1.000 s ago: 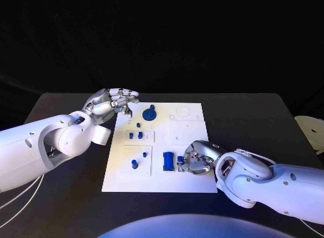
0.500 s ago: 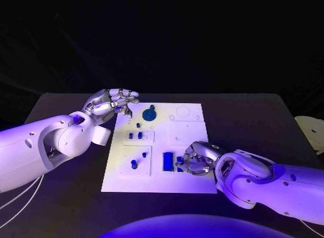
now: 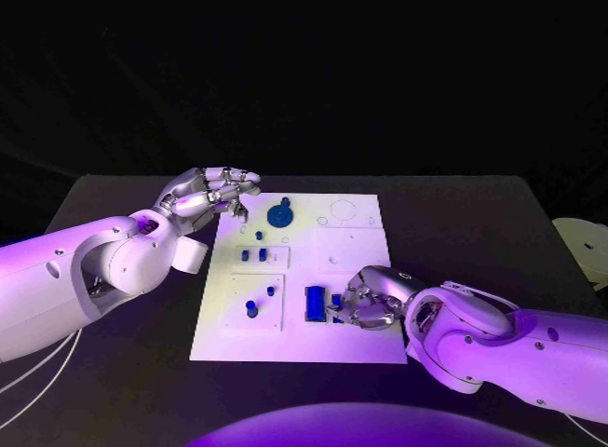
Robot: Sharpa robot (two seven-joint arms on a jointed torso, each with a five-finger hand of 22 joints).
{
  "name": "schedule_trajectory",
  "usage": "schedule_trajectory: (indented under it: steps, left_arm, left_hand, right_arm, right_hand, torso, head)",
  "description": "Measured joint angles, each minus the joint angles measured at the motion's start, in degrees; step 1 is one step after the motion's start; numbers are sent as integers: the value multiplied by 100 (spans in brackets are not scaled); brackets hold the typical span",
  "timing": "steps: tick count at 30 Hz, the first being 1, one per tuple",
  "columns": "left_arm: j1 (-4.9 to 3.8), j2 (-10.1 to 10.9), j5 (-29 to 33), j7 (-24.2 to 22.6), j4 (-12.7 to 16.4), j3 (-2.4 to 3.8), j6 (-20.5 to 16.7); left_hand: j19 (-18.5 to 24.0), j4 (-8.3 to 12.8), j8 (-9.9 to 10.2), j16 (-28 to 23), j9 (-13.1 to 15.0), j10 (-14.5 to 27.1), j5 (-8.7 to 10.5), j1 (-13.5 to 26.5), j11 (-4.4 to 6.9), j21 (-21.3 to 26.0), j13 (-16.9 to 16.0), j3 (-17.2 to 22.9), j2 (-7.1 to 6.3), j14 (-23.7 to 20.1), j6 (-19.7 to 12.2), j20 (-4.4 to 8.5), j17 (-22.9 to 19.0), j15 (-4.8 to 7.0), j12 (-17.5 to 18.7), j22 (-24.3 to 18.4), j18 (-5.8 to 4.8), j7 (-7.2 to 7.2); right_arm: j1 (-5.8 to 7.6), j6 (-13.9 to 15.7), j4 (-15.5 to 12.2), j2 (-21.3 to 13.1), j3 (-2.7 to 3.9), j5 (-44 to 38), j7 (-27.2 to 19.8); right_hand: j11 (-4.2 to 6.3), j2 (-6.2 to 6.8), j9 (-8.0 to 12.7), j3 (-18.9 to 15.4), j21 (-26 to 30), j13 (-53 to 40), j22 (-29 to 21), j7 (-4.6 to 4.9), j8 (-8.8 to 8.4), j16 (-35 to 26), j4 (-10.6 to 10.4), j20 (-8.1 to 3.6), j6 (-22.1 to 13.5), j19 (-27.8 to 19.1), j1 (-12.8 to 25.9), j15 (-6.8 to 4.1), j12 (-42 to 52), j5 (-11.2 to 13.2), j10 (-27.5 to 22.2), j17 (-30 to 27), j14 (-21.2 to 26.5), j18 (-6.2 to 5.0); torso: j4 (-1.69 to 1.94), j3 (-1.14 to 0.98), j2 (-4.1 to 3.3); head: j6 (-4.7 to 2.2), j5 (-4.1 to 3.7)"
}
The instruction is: Assemble the parts on the task board
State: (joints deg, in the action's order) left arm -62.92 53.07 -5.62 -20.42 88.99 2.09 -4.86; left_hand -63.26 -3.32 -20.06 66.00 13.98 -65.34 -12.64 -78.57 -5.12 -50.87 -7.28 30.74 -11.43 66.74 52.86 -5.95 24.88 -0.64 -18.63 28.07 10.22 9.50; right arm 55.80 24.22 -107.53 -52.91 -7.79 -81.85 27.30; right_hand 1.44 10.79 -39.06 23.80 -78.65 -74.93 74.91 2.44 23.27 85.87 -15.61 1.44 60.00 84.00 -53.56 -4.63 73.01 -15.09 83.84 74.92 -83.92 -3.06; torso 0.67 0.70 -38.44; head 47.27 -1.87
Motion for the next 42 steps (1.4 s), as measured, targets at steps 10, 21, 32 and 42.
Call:
schedule_trajectory:
  steps: [10,21,32,42]
  left_arm:
    - [0,0,-2,5,-3,0,4]
    - [0,0,-3,8,-2,0,9]
    - [1,11,-3,10,0,0,11]
    - [1,5,-4,11,-14,-1,12]
  left_hand:
    - [0,0,0,0,0,0,0,0,0,0,1,0,0,0,0,0,0,0,0,0,0,0]
    - [0,0,0,0,0,0,0,0,0,0,1,0,0,0,0,0,0,0,0,0,0,0]
    - [0,0,0,0,0,0,0,0,0,0,1,0,0,0,0,0,0,0,0,0,0,0]
    - [0,0,0,0,0,0,0,0,0,0,2,0,0,0,0,0,0,0,0,1,0,0]
  right_arm:
    - [-1,-31,25,-84,0,-7,-118]
    - [-6,-86,196,53,10,-41,-191]
    - [-30,-61,163,-14,14,-116,-239]
    - [30,90,139,-169,6,-10,-358]
  right_hand:
    - [0,35,7,8,0,1,-1,-7,0,0,480,0,7,0,-1032,0,-24,995,0,0,0,0]
    - [0,7,16,33,0,2,-1,-7,-24,0,536,0,7,0,-1177,0,-23,1100,0,-1,0,0]
    - [0,-60,41,27,0,2,4,3,-23,-1,530,1,16,0,-1243,0,-23,889,0,-2,0,0]
    - [0,-153,41,-525,168,2,3,3,-46,-13,-116,1,16,0,-360,1,-217,765,0,-2,0,0]
  torso:
    - [5,3,0]
    - [13,3,-3]
    - [15,4,-4]
    - [12,5,8]
  head:
    - [-5,-4]
    - [-12,-21]
    - [4,-10]
    - [-24,-39]
